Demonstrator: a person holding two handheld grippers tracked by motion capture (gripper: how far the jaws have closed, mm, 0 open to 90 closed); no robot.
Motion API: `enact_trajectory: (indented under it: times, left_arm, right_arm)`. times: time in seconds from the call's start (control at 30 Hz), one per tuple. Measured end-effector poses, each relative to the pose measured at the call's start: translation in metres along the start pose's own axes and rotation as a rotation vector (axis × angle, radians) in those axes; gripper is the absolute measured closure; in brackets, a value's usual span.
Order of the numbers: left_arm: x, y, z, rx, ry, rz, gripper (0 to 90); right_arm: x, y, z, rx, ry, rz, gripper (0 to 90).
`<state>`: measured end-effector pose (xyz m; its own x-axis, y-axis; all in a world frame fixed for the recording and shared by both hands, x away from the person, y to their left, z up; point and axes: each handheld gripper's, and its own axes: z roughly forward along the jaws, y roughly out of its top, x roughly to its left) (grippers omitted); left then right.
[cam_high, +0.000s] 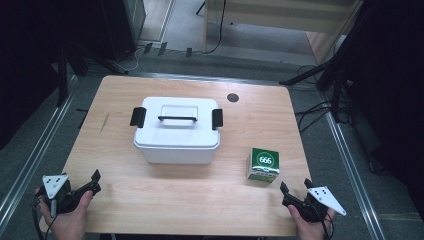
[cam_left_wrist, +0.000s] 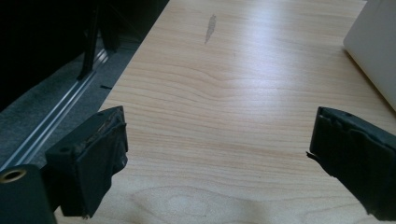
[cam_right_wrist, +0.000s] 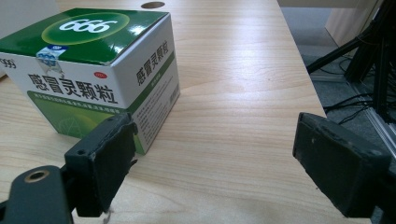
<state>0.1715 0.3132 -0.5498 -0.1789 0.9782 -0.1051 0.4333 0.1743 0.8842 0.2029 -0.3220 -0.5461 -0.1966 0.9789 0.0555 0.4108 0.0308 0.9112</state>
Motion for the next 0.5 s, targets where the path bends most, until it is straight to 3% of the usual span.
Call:
enact_trajectory:
  times: [0.1, 0.2, 0.3, 0.33, 0.37, 0.4, 0.5]
  left_arm:
    - [-0.0010, -0.0002, -0.0009, -0.009, 0.013, 0.001, 11.4]
    - [-0.0005, -0.0003, -0.0023, -0.015, 0.010, -0.006, 20.5]
    - [0.0011, -0.0004, -0.0041, -0.026, 0.001, -0.017, 35.5]
    - [0.0015, -0.0003, -0.0045, -0.024, -0.004, -0.020, 41.4]
    - [0.0015, -0.0003, -0.0045, -0.024, -0.004, -0.020, 46.8]
    - [0.0014, -0.0008, -0.0043, -0.030, -0.009, -0.016, 52.4]
    - [0.0008, -0.0010, -0.0054, -0.032, -0.035, -0.005, 68.1]
  right_arm:
    - [-0.0002, -0.0001, -0.0012, -0.012, 0.005, 0.000, 16.2]
    - [-0.0010, -0.0001, -0.0029, -0.027, 0.008, 0.007, 25.3]
    - [-0.0015, 0.0000, -0.0046, -0.036, 0.052, 0.005, 43.4]
    - [-0.0008, 0.0003, -0.0054, -0.039, 0.052, 0.002, 51.1]
    - [-0.0008, 0.0003, -0.0054, -0.039, 0.052, 0.002, 51.1]
    - [0.0011, 0.0027, -0.0073, -0.038, 0.040, 0.001, 61.5]
    - [0.0025, 0.0091, -0.0071, -0.030, 0.025, 0.013, 81.6]
